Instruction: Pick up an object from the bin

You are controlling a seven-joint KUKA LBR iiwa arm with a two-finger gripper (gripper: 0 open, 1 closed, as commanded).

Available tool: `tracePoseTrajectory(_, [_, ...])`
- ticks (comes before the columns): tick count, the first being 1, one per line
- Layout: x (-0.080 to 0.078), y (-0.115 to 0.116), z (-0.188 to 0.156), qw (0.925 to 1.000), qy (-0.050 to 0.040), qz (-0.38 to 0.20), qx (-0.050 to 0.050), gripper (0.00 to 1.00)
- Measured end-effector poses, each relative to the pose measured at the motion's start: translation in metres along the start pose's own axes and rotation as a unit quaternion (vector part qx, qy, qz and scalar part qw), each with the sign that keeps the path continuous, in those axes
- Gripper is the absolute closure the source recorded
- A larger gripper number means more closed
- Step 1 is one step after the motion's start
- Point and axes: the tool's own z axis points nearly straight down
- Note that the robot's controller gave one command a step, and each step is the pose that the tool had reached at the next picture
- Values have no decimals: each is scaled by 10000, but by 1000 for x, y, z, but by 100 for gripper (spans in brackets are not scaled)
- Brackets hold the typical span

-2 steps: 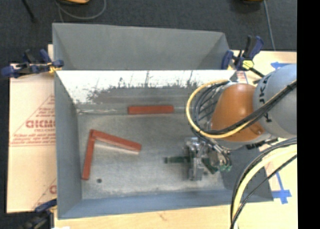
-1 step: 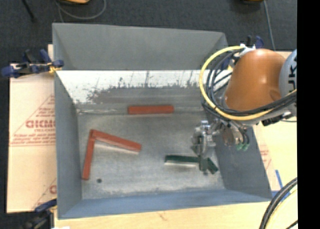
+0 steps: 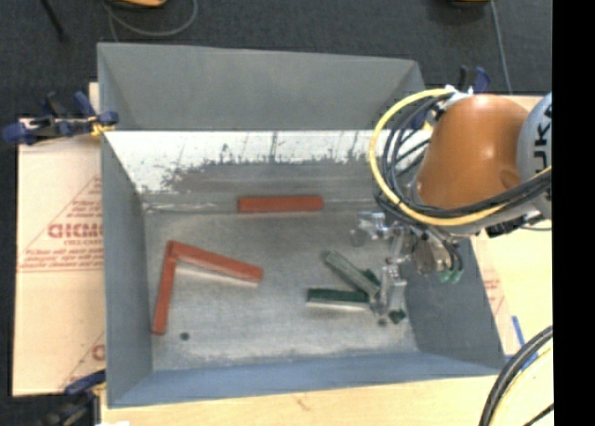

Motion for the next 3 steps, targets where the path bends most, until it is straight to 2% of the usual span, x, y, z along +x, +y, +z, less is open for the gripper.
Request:
tracePoseTrajectory(1, [-14,-1,127,9999,-27,-99,-6,0])
tracePoseTrajectory(2, [-13,-1,125,9999,-6,-110,-3,100])
tracePoseTrajectory(3, [-51,-8,-44,9891,-46,-1471,11,100])
